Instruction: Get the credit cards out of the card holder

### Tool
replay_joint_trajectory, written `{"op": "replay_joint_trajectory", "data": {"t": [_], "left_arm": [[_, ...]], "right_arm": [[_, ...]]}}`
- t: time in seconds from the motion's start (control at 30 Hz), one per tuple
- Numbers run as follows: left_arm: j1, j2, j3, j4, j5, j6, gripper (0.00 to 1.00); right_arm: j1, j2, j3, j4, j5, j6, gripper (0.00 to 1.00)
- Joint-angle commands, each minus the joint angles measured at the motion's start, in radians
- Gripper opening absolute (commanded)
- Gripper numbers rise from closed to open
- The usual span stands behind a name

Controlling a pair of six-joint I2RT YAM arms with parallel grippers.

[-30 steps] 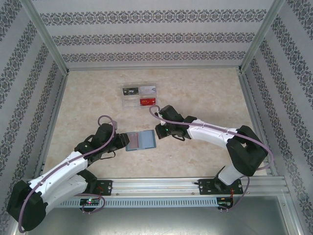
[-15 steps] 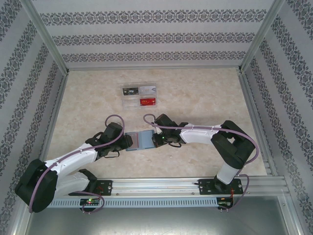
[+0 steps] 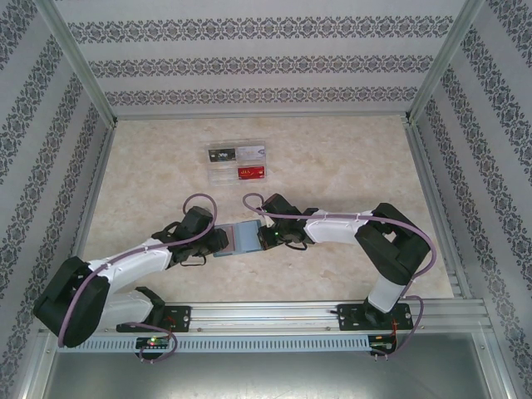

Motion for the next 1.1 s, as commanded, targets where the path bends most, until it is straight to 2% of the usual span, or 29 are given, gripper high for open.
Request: {"op": "replay_joint_trajectory", "data": {"t": [0.0,0.23,0.53,1.07], "left_arm": [[-0.01,0.026,0.02,0.044,0.008,0.015,0.39],[-0.012,0.057,0.025,0.06,0.026,0.011,0.39],[-0.021,0.067,0.023,0.137,0.096,-0.004,0.49],[-0.056,0.075,0.053,0.187,0.117,0.005,0.5]], "right_arm": [[0.003,0.024,0.008,-0.003,-0.001,0.013,0.0],[0.003,0.015,0.004,0.001,0.001,0.012,0.0],[0.003,0.018,0.004,0.007,-0.006,0.015,0.0],[0.002,0.019,0.003,0.01,-0.008,0.014,0.0]]}}
